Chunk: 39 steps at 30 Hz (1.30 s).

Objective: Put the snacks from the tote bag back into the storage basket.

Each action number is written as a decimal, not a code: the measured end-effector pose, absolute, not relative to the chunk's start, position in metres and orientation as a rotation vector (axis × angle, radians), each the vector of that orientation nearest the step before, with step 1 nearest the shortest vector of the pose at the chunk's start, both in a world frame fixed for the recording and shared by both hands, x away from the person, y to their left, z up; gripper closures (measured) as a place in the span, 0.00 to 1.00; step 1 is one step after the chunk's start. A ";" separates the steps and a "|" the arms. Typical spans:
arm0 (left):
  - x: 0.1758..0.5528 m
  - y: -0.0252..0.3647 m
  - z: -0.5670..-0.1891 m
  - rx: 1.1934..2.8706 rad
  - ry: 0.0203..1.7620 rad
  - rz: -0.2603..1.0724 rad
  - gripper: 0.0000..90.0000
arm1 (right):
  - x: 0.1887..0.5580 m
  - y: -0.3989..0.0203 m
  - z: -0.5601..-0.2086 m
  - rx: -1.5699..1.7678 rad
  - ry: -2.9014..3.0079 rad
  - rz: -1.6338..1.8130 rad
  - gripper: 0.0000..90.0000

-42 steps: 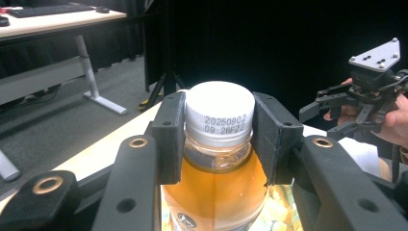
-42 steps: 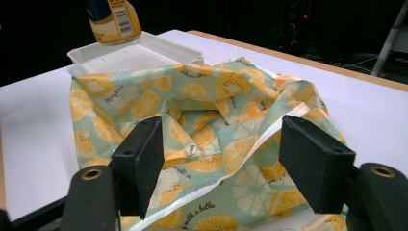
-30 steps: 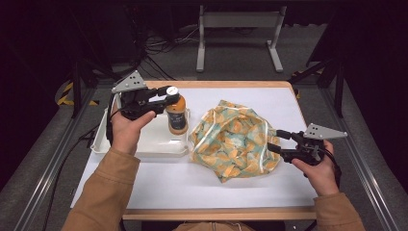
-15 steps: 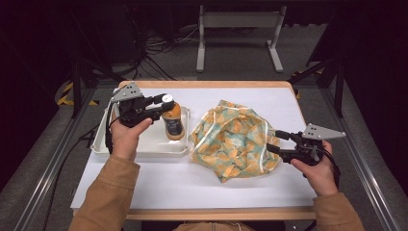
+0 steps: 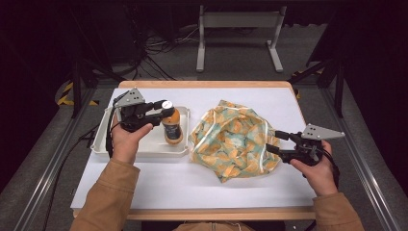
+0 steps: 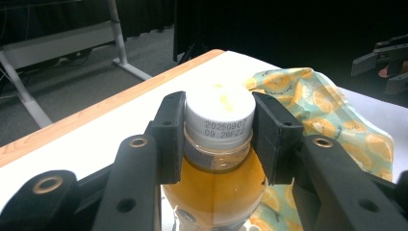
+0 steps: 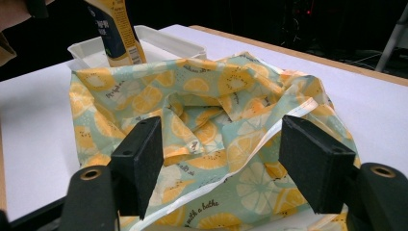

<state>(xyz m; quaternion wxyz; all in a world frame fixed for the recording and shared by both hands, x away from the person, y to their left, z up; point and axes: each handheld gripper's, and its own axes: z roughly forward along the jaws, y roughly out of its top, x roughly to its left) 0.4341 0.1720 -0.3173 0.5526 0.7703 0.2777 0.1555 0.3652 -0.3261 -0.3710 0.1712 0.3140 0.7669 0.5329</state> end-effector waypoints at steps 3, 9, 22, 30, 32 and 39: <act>0.434 0.173 -0.322 1.841 0.661 0.346 0.65 | 0.365 -0.326 -0.371 0.891 2.178 1.513 0.36; 0.433 0.173 -0.327 1.864 0.660 0.347 0.65 | 0.365 -0.326 -0.371 0.892 2.180 1.513 0.36; 0.429 0.170 -0.335 1.929 0.648 0.328 0.65 | 0.365 -0.324 -0.371 0.890 2.185 1.519 0.36; 0.428 0.172 -0.339 1.955 0.636 0.318 0.65 | 0.365 -0.324 -0.371 0.890 2.187 1.518 0.36; 0.427 0.172 -0.340 1.957 0.637 0.310 0.65 | 0.365 -0.324 -0.371 0.890 2.188 1.516 0.36; 0.427 0.171 -0.341 1.962 0.623 0.298 0.64 | 0.365 -0.323 -0.371 0.890 2.188 1.518 0.36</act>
